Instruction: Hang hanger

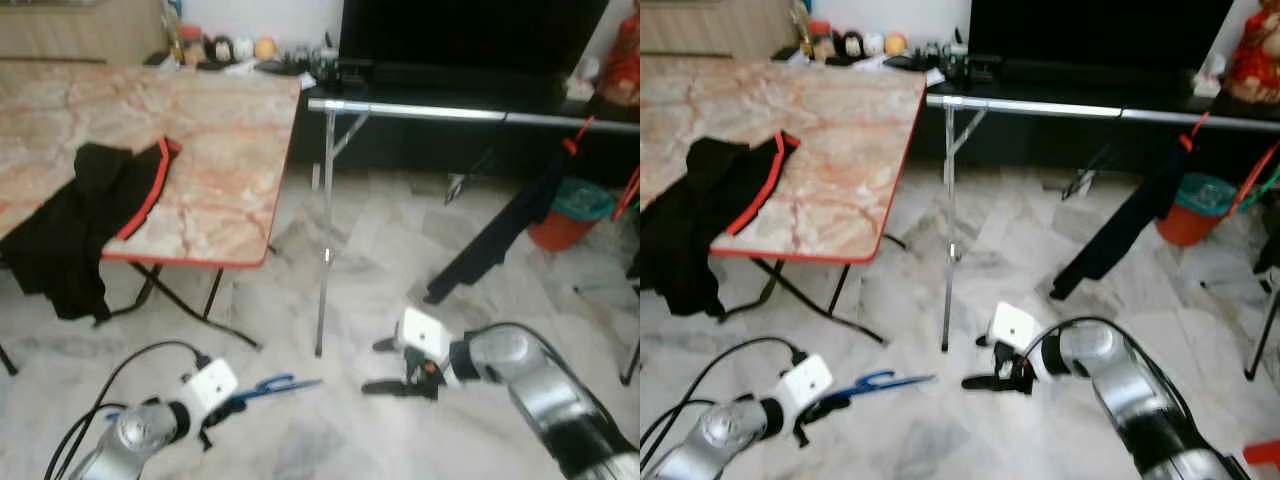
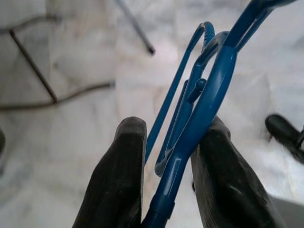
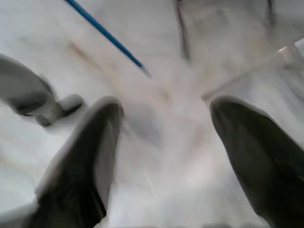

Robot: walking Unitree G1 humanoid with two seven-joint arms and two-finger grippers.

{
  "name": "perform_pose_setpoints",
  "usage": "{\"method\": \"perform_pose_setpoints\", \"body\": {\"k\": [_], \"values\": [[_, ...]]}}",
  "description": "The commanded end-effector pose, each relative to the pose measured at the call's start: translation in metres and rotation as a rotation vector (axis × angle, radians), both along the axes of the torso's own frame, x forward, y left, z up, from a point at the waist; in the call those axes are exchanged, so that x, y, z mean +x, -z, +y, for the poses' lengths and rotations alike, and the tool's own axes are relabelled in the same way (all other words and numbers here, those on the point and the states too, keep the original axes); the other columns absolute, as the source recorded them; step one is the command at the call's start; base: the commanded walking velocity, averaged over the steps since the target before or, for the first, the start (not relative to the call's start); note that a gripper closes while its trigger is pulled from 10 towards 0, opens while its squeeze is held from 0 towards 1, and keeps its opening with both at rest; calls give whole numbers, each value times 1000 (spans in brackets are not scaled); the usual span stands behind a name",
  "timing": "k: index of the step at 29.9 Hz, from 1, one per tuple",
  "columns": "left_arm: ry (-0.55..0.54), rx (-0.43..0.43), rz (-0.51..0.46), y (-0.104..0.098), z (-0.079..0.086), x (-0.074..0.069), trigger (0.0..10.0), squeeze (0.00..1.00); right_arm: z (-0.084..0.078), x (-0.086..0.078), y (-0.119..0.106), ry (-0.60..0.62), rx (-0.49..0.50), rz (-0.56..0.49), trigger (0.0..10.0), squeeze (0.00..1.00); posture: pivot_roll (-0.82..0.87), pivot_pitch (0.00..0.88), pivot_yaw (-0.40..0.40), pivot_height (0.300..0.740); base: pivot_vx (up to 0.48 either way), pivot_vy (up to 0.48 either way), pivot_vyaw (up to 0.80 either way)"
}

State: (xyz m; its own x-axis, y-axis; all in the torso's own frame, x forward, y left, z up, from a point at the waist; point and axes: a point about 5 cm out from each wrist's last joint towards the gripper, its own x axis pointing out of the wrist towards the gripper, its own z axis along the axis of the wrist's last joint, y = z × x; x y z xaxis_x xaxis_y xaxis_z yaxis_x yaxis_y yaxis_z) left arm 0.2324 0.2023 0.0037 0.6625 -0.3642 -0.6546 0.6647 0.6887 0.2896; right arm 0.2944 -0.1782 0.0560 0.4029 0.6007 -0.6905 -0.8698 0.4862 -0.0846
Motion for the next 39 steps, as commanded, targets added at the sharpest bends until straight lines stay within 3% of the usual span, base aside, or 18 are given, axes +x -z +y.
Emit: {"method": "perform_pose_setpoints", "body": {"k": [1, 4, 8, 15, 19, 26, 30, 39], "values": [[-91, 42, 23, 17, 9, -7, 10000, 0, -6, 11, 15, 246, -53, -50, 10000, 0, 20, 0, -55, 740, 0, 0, 0], [-268, 26, 96, 40, 17, -21, 10000, 0, 2, 9, 39, 512, 12, -58, 10000, 0, 13, 0, -51, 740, 0, 0, 0], [-551, -34, 163, 60, 26, -37, 10000, 0, 9, -23, 80, 795, 55, 65, 10000, 0, 32, 0, -61, 740, 0, 0, 0], [-742, -59, 228, 79, 30, -62, 10000, 0, 8, -71, 119, 1010, 88, 239, 10000, 0, 20, 0, -54, 740, 0, 0, 0], [-869, -77, 274, 89, 31, -79, 10000, 0, -1, -103, 137, 1127, 18, 299, 10000, 0, 25, 0, -51, 740, 0, 0, 0], [-927, -70, 316, 96, 34, -95, 10000, 0, -2, -125, 148, 1159, -1, 332, 10000, 0, 14, 0, -41, 740, 0, 0, 0], [-919, -62, 311, 96, 34, -95, 10000, 0, -11, -122, 146, 1291, 40, 312, 10000, 0, 14, 0, -38, 740, 0, -72, 0], [-872, -72, 305, 95, 26, -86, 10000, 0, -14, -109, 139, 1305, 89, 264, 10000, 0, 7, 0, -34, 740, 0, -361, 0]]}}
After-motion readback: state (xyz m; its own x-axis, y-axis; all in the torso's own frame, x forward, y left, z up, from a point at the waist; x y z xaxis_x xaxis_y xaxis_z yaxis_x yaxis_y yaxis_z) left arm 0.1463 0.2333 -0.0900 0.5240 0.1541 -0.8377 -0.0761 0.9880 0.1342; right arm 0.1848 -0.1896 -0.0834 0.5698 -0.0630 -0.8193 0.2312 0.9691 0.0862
